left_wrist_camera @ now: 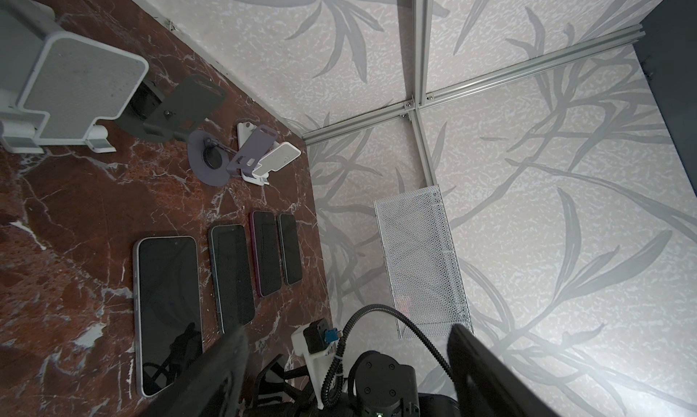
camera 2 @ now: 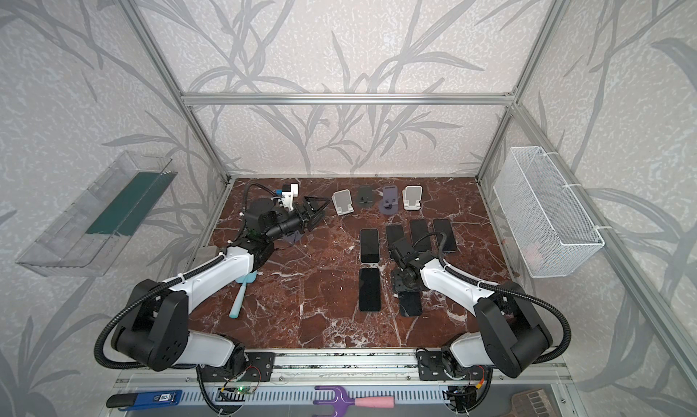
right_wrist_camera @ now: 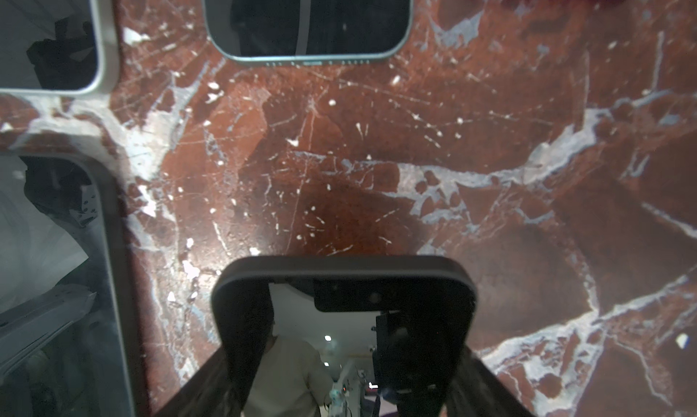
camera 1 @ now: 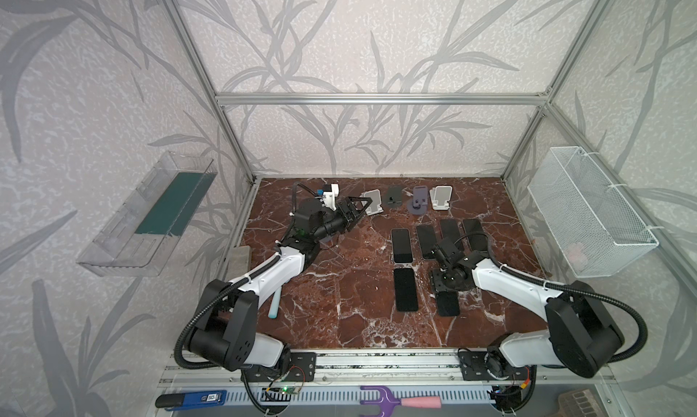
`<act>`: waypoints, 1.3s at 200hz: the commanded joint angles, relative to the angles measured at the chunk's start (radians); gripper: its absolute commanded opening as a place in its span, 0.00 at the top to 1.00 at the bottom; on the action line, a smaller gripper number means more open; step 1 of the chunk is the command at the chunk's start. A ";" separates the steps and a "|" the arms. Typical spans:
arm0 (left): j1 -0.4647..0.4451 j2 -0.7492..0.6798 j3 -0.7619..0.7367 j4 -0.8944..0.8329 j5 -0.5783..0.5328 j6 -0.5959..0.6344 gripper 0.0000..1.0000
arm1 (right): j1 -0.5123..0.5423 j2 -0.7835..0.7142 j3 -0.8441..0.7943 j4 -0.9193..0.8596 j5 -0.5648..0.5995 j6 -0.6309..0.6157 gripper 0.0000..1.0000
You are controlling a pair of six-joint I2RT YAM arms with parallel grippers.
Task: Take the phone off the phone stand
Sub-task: 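Lower the held phone flat beside the last placed phone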
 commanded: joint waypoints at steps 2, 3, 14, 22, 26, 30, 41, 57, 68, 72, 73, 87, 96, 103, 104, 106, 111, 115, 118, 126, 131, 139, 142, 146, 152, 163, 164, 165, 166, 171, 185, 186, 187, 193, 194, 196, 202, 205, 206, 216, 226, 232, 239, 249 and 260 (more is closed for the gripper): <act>-0.003 -0.003 0.022 0.003 0.017 0.001 0.16 | 0.008 0.031 0.002 0.013 -0.013 0.019 0.35; -0.003 -0.002 0.022 0.003 0.018 0.001 0.16 | 0.008 0.031 0.003 0.013 -0.014 0.019 0.35; -0.003 -0.002 0.025 0.003 0.020 0.002 0.16 | 0.010 0.039 0.006 0.022 -0.024 0.023 0.34; -0.003 -0.002 0.024 0.003 0.021 0.003 0.16 | 0.011 0.043 0.005 0.035 -0.033 0.028 0.34; -0.002 -0.004 0.025 0.003 0.020 0.002 0.16 | 0.013 0.044 0.006 0.041 -0.038 0.031 0.34; -0.003 -0.004 0.025 0.003 0.020 0.003 0.16 | 0.013 0.047 0.006 0.046 -0.044 0.034 0.34; -0.002 -0.004 0.024 0.004 0.020 0.005 0.17 | 0.013 0.063 0.013 0.056 -0.061 0.037 0.34; -0.003 -0.005 0.024 0.003 0.020 0.005 0.17 | 0.012 0.087 0.024 0.062 -0.079 0.049 0.33; -0.003 -0.007 0.025 0.002 0.022 0.005 0.17 | 0.013 0.096 0.022 0.071 -0.087 0.056 0.32; -0.002 -0.009 0.025 0.002 0.022 0.004 0.17 | 0.013 0.098 0.022 0.075 -0.089 0.056 0.32; -0.002 -0.010 0.025 0.002 0.022 0.005 0.17 | 0.012 0.099 0.022 0.075 -0.089 0.056 0.32; -0.003 -0.013 0.026 0.000 0.019 0.006 0.17 | 0.012 0.112 0.024 0.084 -0.082 0.055 0.31; -0.003 -0.013 0.026 -0.001 0.019 0.007 0.17 | 0.012 0.119 0.024 0.088 -0.076 0.053 0.31; -0.002 -0.013 0.025 -0.001 0.019 0.007 0.17 | 0.013 0.122 0.025 0.093 -0.076 0.054 0.31; -0.003 -0.013 0.025 -0.001 0.020 0.007 0.17 | 0.013 0.122 0.025 0.094 -0.076 0.054 0.31; -0.002 -0.013 0.026 -0.002 0.020 0.007 0.17 | 0.012 0.123 0.025 0.096 -0.077 0.055 0.31; -0.003 -0.012 0.026 -0.002 0.020 0.007 0.16 | 0.013 0.124 0.025 0.100 -0.080 0.057 0.31; -0.003 -0.011 0.027 -0.002 0.021 0.008 0.17 | 0.013 0.126 0.025 0.104 -0.082 0.058 0.31; -0.003 -0.010 0.027 -0.001 0.021 0.008 0.17 | 0.013 0.129 0.026 0.106 -0.083 0.059 0.31; -0.002 -0.006 0.027 -0.002 0.023 0.008 0.17 | 0.013 0.136 0.031 0.108 -0.081 0.059 0.31; -0.003 -0.006 0.029 -0.002 0.025 0.006 0.17 | 0.013 0.140 0.034 0.108 -0.078 0.056 0.30; -0.003 -0.006 0.030 -0.001 0.028 0.005 0.17 | 0.012 0.148 0.041 0.107 -0.070 0.055 0.30; -0.003 -0.005 0.030 0.001 0.029 0.004 0.16 | 0.012 0.152 0.044 0.107 -0.069 0.055 0.29; -0.003 -0.006 0.031 0.000 0.028 0.002 0.17 | 0.013 0.156 0.046 0.108 -0.069 0.055 0.29; -0.003 -0.009 0.030 0.001 0.028 0.006 0.17 | 0.013 0.160 0.050 0.111 -0.073 0.055 0.29; -0.001 -0.012 0.030 -0.004 0.025 0.011 0.16 | 0.016 0.172 0.052 0.119 -0.084 0.061 0.29; -0.002 -0.013 0.031 -0.005 0.025 0.012 0.16 | 0.016 0.173 0.053 0.119 -0.085 0.062 0.29; -0.002 -0.013 0.030 -0.006 0.024 0.012 0.16 | 0.015 0.174 0.053 0.120 -0.086 0.063 0.29; -0.003 -0.013 0.030 -0.006 0.024 0.012 0.17 | 0.015 0.175 0.053 0.120 -0.087 0.063 0.29; -0.001 -0.014 0.030 -0.008 0.022 0.014 0.17 | 0.018 0.181 0.052 0.122 -0.089 0.068 0.28; -0.001 -0.013 0.031 -0.010 0.022 0.015 0.17 | 0.025 0.193 0.049 0.132 -0.082 0.075 0.28; -0.001 -0.013 0.030 -0.010 0.024 0.015 0.17 | 0.025 0.192 0.049 0.132 -0.082 0.075 0.28; -0.001 -0.014 0.030 -0.010 0.024 0.015 0.17 | 0.026 0.193 0.049 0.132 -0.082 0.076 0.28; -0.001 -0.013 0.031 -0.010 0.025 0.015 0.16 | 0.026 0.196 0.046 0.135 -0.082 0.080 0.28; -0.001 -0.012 0.030 -0.010 0.024 0.015 0.16 | 0.027 0.196 0.046 0.136 -0.082 0.081 0.28; 0.000 -0.013 0.030 -0.009 0.025 0.015 0.17 | 0.028 0.196 0.045 0.136 -0.082 0.082 0.28; -0.001 -0.012 0.030 -0.008 0.023 0.015 0.17 | 0.027 0.196 0.044 0.139 -0.080 0.085 0.27; -0.001 -0.012 0.030 -0.009 0.022 0.015 0.17 | 0.028 0.196 0.043 0.139 -0.079 0.085 0.27; -0.001 -0.011 0.030 -0.008 0.022 0.015 0.17 | 0.029 0.196 0.043 0.139 -0.079 0.085 0.27; -0.001 -0.010 0.030 -0.009 0.023 0.015 0.17 | 0.029 0.196 0.044 0.135 -0.075 0.084 0.26; -0.001 -0.008 0.030 -0.009 0.025 0.012 0.16 | 0.029 0.195 0.045 0.136 -0.070 0.084 0.25; -0.001 -0.007 0.031 -0.007 0.027 0.010 0.16 | 0.029 0.195 0.043 0.134 -0.068 0.085 0.25; -0.001 -0.008 0.031 -0.005 0.027 0.009 0.17 | 0.030 0.195 0.042 0.136 -0.068 0.087 0.25; -0.001 -0.011 0.030 -0.005 0.026 0.011 0.16 | 0.029 0.200 0.046 0.136 -0.067 0.081 0.24; -0.001 -0.012 0.031 -0.010 0.022 0.014 0.17 | 0.028 0.205 0.052 0.134 -0.056 0.067 0.24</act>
